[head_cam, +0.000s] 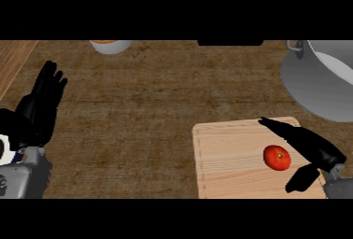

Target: Pick the tomato from the cutting board and place it in the pot

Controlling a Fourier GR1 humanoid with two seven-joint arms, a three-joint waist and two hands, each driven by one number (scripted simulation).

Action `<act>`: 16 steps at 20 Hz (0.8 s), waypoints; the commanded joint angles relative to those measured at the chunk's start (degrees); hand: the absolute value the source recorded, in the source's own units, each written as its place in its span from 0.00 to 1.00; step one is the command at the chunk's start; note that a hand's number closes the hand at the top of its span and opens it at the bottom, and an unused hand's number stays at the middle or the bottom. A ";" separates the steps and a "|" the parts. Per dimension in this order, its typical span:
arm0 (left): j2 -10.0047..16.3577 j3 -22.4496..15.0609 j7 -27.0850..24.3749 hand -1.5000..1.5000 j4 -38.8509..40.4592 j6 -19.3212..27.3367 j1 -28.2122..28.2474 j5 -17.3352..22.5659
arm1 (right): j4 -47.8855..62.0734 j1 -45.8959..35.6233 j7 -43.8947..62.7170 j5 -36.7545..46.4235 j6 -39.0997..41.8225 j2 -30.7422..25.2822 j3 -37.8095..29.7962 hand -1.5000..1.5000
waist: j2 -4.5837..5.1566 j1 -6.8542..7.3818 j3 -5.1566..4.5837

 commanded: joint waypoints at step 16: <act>0.38 3.24 4.61 0.50 -1.35 -1.93 -2.44 -0.52 | 8.63 -0.61 -13.92 14.04 -5.99 4.45 1.23 1.00 | -0.03 -0.09 0.00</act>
